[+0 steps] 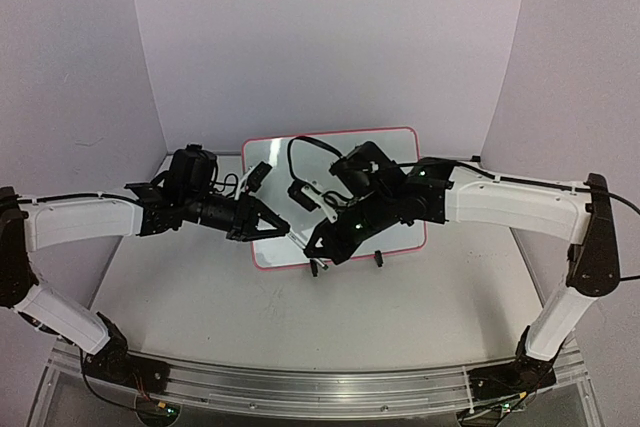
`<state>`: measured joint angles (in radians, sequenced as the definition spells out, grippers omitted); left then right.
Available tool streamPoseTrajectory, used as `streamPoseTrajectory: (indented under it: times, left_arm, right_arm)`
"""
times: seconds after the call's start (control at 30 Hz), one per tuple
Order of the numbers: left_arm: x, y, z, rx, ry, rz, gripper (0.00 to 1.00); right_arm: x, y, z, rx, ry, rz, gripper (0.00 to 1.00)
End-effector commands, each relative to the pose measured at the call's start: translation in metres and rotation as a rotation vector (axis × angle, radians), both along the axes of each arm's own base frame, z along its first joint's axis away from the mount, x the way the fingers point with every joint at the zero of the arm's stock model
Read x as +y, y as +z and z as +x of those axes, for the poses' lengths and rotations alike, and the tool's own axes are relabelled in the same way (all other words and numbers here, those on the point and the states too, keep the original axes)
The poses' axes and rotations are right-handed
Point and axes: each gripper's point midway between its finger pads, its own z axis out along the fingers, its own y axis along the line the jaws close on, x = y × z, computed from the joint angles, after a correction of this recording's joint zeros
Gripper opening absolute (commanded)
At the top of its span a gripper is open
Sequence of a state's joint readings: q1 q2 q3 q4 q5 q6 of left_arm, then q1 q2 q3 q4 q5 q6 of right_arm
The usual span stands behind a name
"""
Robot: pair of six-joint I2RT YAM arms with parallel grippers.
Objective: Write a sentence on the whiteboard
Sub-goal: Pass from the right arm to the left
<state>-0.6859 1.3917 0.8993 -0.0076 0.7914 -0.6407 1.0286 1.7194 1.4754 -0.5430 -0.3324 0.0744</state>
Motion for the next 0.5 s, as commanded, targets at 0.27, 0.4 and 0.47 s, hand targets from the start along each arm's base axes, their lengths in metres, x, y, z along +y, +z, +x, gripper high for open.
streamPoseTrajectory:
  times: [0.27, 0.4, 0.47]
  left_arm:
    - [-0.005, 0.018, 0.012, -0.027, 0.051, -0.052, 0.31]
    - [-0.004, 0.020, 0.016, -0.039, 0.074, -0.042, 0.41]
    - [-0.003, 0.021, 0.018, -0.045, 0.086, -0.038, 0.40]
  right_arm:
    - [-0.004, 0.010, -0.003, -0.044, 0.022, 0.006, 0.00]
    - [-0.008, 0.011, -0.004, -0.046, 0.019, 0.005, 0.00]
    - [-0.009, 0.011, -0.005, -0.043, 0.021, 0.007, 0.00]
